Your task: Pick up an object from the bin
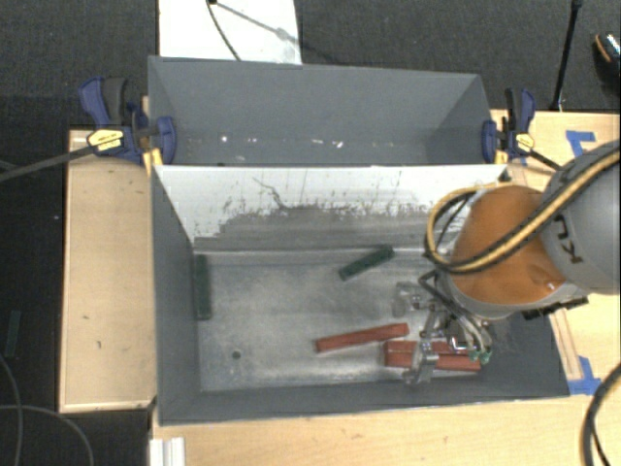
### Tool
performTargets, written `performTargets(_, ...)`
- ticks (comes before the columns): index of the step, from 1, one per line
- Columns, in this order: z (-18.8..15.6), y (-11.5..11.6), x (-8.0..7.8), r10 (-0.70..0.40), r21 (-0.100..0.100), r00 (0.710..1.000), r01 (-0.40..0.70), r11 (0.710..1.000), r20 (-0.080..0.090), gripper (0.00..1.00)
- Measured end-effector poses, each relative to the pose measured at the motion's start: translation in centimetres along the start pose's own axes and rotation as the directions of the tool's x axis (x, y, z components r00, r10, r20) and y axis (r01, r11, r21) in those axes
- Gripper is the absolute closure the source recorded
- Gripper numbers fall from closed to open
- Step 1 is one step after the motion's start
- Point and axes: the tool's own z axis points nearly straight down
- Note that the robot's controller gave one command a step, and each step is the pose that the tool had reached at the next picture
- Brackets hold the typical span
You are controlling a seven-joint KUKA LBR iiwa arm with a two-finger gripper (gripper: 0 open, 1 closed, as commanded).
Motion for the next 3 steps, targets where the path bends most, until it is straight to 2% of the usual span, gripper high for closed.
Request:
performTargets(1,3.05,3.91,-0.90,0.208,0.001,0.978,-0.208,0.978,-0.002,0.00)
performTargets(2,3.04,3.90,-0.91,0.203,0.001,0.979,-0.203,0.979,-0.002,0.00)
performTargets(3,3.01,3.92,-0.92,0.199,0.001,0.980,-0.199,0.980,-0.002,1.00)
